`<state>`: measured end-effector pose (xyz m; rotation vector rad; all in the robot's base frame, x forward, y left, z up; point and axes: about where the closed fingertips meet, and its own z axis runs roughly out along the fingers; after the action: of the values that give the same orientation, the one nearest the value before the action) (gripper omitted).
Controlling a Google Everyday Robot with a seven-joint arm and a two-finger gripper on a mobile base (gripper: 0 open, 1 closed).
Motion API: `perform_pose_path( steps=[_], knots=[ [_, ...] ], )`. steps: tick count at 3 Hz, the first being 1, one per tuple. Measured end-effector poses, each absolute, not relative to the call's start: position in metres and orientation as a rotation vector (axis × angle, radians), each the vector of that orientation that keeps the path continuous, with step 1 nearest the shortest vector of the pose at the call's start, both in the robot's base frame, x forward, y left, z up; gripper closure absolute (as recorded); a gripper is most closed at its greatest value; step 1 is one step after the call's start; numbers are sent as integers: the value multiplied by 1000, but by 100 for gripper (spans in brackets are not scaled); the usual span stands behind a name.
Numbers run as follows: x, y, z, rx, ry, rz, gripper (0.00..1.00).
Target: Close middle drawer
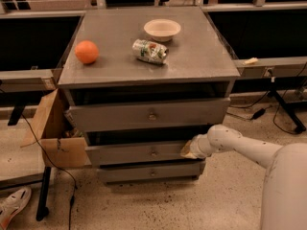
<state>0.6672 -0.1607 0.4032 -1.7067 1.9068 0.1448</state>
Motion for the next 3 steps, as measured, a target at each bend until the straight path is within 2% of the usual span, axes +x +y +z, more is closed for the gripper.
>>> perform_pose_path(
  steps=[3],
  knots=[
    [672,-162,408,-1717,1894,145,100]
  ],
)
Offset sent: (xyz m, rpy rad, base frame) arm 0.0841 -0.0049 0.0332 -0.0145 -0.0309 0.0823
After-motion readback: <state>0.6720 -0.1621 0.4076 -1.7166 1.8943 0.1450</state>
